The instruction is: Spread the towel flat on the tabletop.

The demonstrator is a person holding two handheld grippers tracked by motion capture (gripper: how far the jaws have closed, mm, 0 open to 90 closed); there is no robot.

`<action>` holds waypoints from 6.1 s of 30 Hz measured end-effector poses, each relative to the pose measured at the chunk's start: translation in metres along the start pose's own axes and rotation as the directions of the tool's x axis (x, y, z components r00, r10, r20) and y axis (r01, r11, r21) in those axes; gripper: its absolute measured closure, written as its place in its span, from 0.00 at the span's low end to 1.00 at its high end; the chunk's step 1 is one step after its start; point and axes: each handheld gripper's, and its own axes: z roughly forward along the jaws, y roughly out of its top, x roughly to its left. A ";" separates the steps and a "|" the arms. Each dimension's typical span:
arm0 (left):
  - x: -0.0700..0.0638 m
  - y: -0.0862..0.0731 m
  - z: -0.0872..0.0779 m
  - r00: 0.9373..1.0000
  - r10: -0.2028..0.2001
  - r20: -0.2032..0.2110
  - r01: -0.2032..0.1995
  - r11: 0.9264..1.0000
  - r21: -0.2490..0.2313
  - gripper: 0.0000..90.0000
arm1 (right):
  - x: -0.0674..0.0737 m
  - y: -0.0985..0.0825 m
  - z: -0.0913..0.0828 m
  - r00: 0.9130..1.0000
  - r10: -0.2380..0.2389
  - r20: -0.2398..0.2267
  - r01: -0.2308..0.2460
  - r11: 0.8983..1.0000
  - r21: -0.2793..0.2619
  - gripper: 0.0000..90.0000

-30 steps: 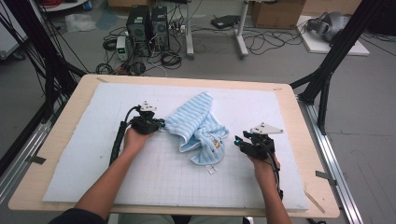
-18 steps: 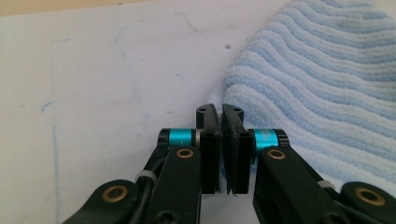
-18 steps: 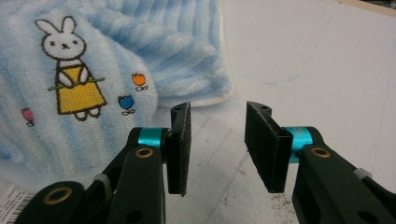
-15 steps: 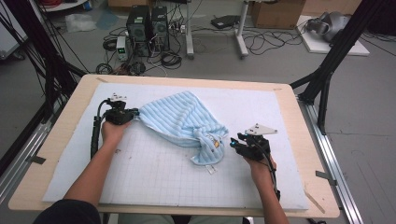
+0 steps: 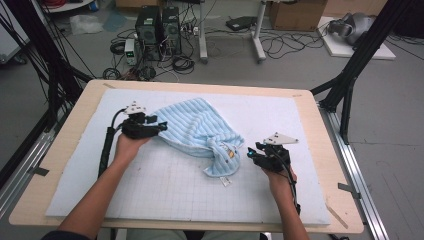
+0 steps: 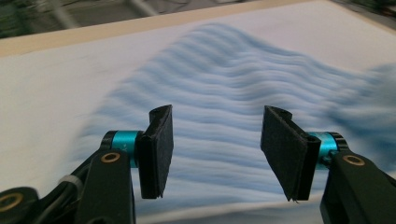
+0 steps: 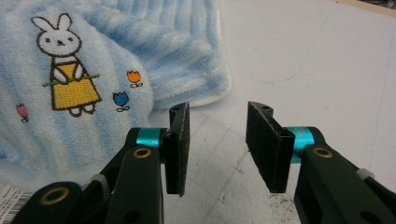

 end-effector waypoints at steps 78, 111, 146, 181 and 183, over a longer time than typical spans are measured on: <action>0.006 -0.038 -0.038 0.990 -0.047 -0.134 0.046 0.999 -0.011 0.67 | 0.066 0.025 0.073 0.967 -0.145 -0.207 0.160 0.986 0.057 0.96; 0.004 -0.039 -0.036 0.989 -0.017 -0.144 0.016 1.000 -0.010 0.97 | 0.040 0.006 0.003 0.896 -0.430 0.110 0.422 0.902 0.088 0.92; 0.016 -0.043 -0.037 0.977 -0.069 -0.199 0.065 0.998 -0.028 0.96 | 0.021 0.057 0.095 0.981 -0.168 -0.102 0.181 0.974 0.137 0.96; -0.056 -0.049 -0.025 1.000 -0.029 -0.003 0.029 0.999 -0.026 0.47 | -0.010 -0.019 -0.026 0.996 0.021 0.086 -0.015 0.997 -0.073 0.49; -0.068 -0.049 -0.016 1.000 -0.010 0.018 0.010 1.000 0.003 0.47 | -0.008 -0.023 -0.030 0.997 0.025 0.077 -0.019 0.997 -0.078 0.45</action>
